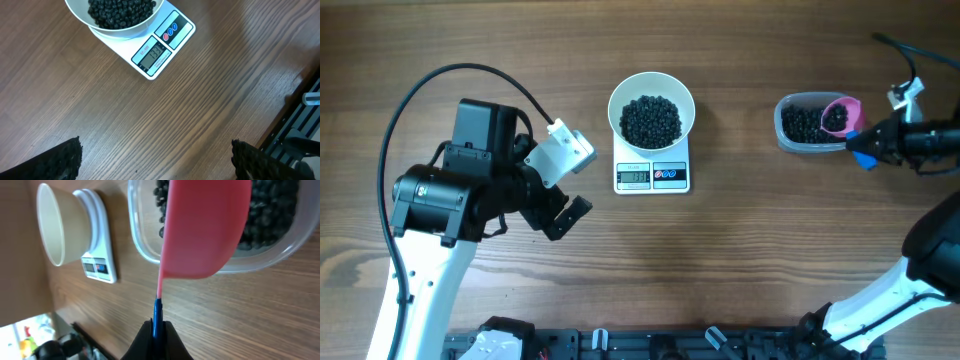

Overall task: Scoop item into bowl and weigh 150g on scale
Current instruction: 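Carry the scoop over the white bowl and tip in beans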

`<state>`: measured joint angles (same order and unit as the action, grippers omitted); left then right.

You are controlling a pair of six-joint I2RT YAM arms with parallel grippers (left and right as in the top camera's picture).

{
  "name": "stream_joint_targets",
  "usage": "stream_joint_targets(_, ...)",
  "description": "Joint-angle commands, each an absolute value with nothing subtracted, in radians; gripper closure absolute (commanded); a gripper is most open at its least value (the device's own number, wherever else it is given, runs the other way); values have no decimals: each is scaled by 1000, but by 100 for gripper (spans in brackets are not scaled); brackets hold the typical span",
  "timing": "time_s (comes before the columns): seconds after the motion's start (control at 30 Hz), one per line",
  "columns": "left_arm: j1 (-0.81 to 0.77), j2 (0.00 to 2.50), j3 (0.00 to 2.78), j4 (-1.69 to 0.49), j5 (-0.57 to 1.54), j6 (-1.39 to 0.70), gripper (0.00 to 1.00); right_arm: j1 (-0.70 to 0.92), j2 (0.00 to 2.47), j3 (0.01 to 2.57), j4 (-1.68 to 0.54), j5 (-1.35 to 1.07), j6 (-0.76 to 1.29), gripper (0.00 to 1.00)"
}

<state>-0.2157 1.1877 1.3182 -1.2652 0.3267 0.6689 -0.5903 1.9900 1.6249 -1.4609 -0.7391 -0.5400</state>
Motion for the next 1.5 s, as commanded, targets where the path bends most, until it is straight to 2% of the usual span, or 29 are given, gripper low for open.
stream_joint_targets(0.0, -209, 1188, 1330, -1265, 328, 681, 0, -576, 2005, 1626, -1515, -870, -575, 96)
stream_joint_targets(0.23, -209, 1188, 1330, -1265, 328, 681, 0, -410, 1972, 1626, -1575, -953, -513, 96)
stream_joint_targets(0.5, -209, 1188, 1330, -1265, 328, 680, 0, -30, 1936, 1661, -1364, -982, -241, 96)
stream_joint_targets(0.6, -209, 1188, 1330, -1265, 328, 681, 0, 62, 1926, 1724, -1308, -972, -193, 96)
stream_joint_targets(0.73, -209, 1188, 1330, -1265, 328, 680, 0, 215, 1899, 1831, -1192, -624, -74, 96)
stream_joint_targets(0.87, -209, 1188, 1330, -1265, 328, 681, 0, 329, 1890, 1831, -1171, -368, -76, 96)
stream_joint_targets(1.0, -209, 1188, 1330, -1265, 328, 680, 0, 370, 1890, 1831, -1171, -240, -75, 96)
stream_joint_targets(1.37, -209, 1188, 1330, -1265, 328, 681, 0, 380, 1890, 1831, -1169, -289, -106, 96)
stream_joint_targets(1.43, -209, 1188, 1330, -1265, 328, 681, 0, 385, 1890, 1831, -1187, -153, -115, 96)
stream_joint_targets(1.47, -209, 1188, 1330, -1265, 328, 681, 0, 385, 1890, 1831, -1177, -185, -83, 96)
